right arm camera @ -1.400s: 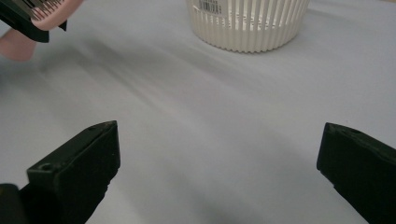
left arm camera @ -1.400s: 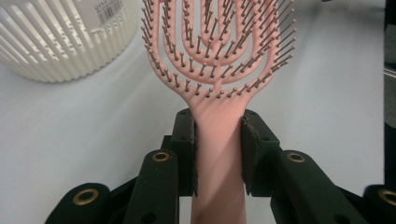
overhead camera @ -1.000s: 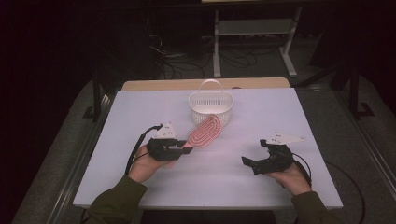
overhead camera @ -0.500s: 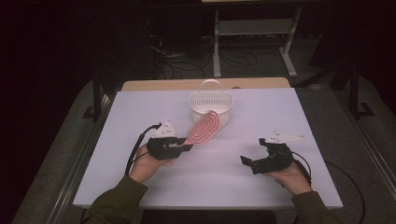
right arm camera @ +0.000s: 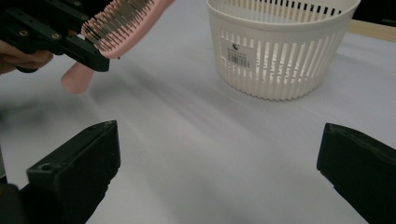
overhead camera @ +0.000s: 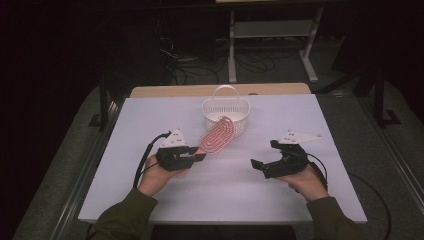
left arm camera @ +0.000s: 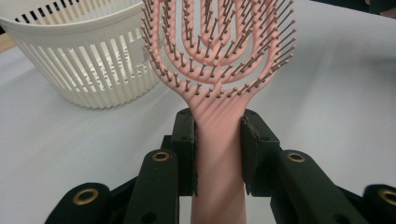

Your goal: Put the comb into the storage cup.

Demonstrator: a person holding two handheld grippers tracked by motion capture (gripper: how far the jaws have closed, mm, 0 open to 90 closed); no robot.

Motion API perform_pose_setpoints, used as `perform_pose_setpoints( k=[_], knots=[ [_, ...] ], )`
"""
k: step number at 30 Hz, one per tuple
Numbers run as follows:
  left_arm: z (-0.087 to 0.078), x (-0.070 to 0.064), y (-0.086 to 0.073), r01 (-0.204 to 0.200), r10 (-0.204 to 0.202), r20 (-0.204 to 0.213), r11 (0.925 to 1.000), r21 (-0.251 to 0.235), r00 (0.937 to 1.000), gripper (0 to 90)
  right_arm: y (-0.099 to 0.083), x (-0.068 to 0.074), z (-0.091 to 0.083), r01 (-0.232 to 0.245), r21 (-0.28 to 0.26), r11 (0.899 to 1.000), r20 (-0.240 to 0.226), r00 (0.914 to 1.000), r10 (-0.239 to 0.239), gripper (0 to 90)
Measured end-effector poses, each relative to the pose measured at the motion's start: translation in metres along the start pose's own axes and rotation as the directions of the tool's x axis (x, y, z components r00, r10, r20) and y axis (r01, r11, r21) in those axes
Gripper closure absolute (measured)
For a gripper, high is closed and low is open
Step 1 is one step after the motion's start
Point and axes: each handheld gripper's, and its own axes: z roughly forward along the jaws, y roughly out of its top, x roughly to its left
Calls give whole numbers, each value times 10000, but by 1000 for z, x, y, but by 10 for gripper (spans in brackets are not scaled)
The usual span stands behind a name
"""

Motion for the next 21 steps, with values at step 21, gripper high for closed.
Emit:
perform_pose_setpoints(
  k=[21],
  knots=[
    [0,-4,1,-10,9,-29,9993,-383,10000,699,26,6,17,-102,-158,9998,-819,9966,88,0]
  ],
)
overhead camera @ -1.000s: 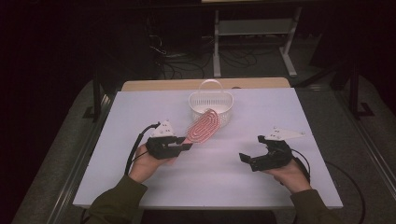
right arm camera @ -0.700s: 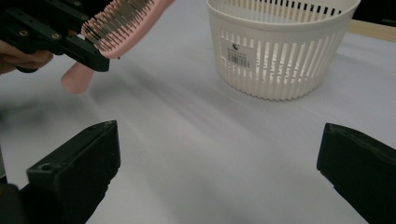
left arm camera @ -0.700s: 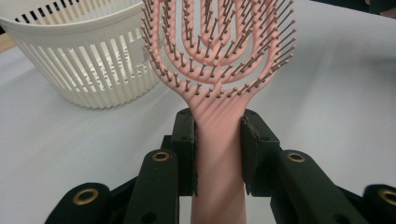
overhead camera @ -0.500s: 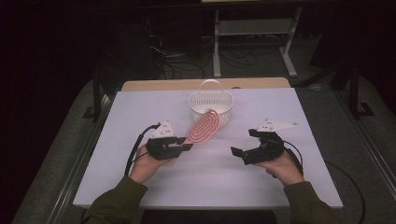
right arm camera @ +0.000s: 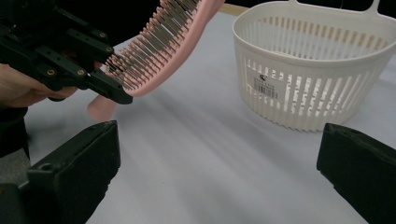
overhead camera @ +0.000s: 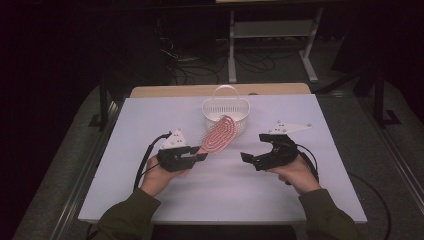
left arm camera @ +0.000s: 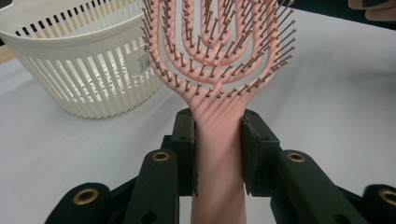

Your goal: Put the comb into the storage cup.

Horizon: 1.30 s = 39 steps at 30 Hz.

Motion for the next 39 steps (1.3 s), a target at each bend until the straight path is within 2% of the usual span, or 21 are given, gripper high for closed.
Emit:
perform_pose_setpoints(
  k=[12,39],
  knots=[
    [2,-3,-1,-63,63,-43,10000,-15,10000,699,9,5,11,-10,-154,9999,-236,9997,7,0],
    [3,-7,0,-51,46,-195,9997,-229,9998,699,44,10,33,167,-450,9988,-563,9982,-192,0]
  ],
)
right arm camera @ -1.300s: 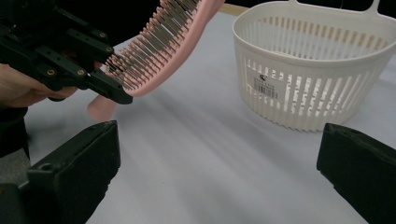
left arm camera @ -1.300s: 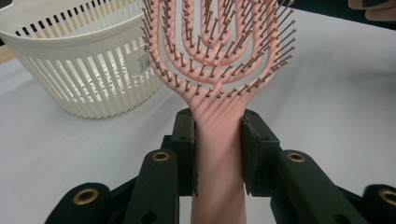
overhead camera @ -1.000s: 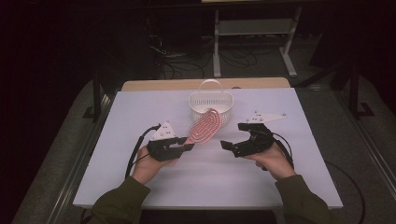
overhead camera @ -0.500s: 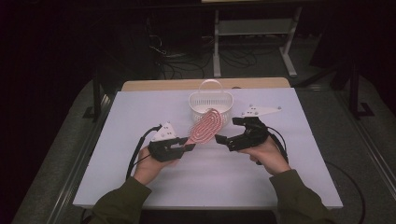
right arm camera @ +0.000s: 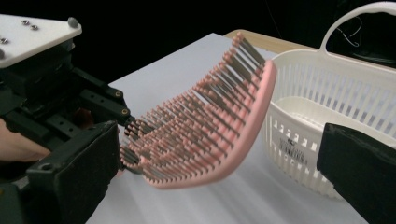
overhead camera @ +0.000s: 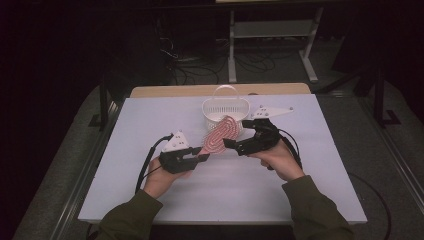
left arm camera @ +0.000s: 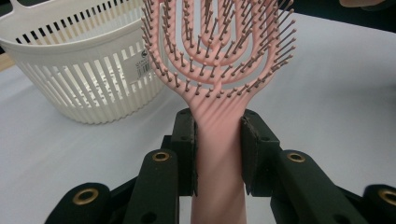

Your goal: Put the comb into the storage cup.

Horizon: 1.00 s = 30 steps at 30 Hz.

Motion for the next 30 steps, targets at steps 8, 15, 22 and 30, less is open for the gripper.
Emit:
perform_pose_setpoints(
  k=[8,15,22,30],
  knots=[
    [0,0,0,-51,50,-82,10000,-63,10000,699,10,-2,10,21,-140,9999,-75,10000,-23,0],
    [0,-3,1,-166,165,-118,9998,-87,9998,699,8,-1,15,-80,-88,9999,-195,9998,79,0],
    [2,-9,1,-245,243,-117,9995,-185,9996,699,3,0,19,-307,87,9995,-270,9992,309,0],
    [4,-13,0,-326,324,-117,9993,-175,9994,699,1,-2,19,-580,121,9982,-450,9973,585,85]
  ],
)
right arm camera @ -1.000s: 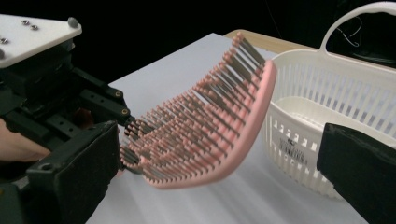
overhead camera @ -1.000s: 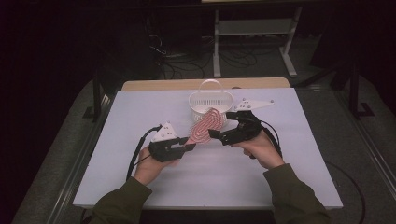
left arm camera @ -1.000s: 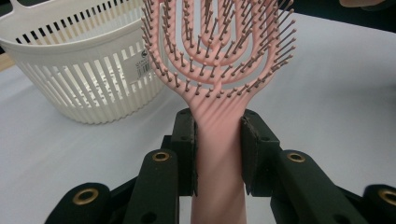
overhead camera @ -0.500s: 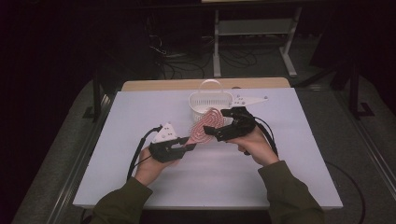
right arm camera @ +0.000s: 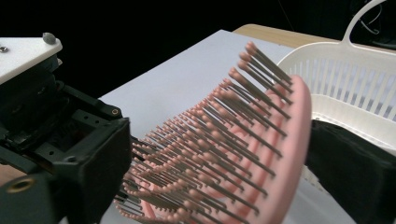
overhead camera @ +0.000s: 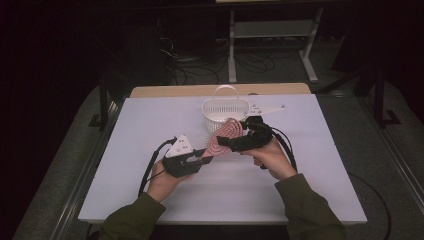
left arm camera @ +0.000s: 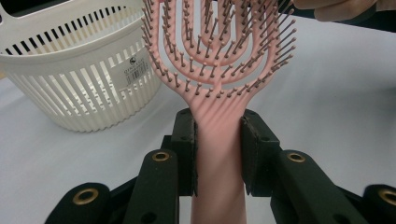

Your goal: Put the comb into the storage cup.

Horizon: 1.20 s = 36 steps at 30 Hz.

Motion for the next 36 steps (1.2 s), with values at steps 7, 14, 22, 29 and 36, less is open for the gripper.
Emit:
perform_pose_setpoints(
  k=[7,14,22,29,36],
  knots=[
    [0,0,-1,24,-25,-69,10000,-35,10000,699,-1,-3,-2,-274,-64,9996,-123,9996,273,169],
    [1,-1,-1,-36,35,-62,10000,-27,10000,698,0,-3,-3,-428,-220,9988,-231,9988,423,243],
    [1,-2,-1,-102,101,-103,9999,-49,9999,699,-1,-4,-3,-647,-157,9978,-329,9974,641,328],
    [2,-2,-2,-227,227,-209,9997,12,9995,698,-1,-5,-2,-742,-25,9972,-502,9960,740,397],
    [3,-3,-3,-363,364,-265,9993,50,9990,698,-1,-5,-1,-798,53,9968,-662,9946,800,460]
  ],
)
